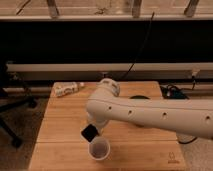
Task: Place the eraser in the ceramic cup
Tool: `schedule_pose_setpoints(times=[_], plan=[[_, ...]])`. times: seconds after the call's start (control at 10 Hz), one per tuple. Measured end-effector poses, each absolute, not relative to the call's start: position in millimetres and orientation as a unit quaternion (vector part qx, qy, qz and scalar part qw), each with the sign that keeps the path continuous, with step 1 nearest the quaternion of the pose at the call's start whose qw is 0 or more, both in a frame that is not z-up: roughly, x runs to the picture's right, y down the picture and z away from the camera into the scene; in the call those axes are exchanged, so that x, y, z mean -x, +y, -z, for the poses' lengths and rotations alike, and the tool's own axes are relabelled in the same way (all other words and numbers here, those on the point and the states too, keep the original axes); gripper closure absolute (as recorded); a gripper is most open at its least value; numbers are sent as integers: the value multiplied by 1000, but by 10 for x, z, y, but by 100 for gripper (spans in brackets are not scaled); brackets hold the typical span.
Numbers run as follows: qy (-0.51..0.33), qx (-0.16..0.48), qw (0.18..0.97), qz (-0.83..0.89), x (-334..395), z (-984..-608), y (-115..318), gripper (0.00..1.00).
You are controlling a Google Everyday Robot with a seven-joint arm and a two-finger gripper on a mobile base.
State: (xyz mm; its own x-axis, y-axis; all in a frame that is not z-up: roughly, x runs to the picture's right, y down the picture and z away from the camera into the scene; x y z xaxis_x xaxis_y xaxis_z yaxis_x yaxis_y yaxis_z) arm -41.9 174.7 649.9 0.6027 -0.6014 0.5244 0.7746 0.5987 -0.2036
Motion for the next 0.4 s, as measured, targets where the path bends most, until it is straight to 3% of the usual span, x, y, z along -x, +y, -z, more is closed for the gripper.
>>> schedule_pose_setpoints(times=[0.2, 0.4], plan=[[-209, 209, 869, 395, 377, -6411, 1846, 100], [-211, 208, 868, 399, 340, -6317, 1945, 90]])
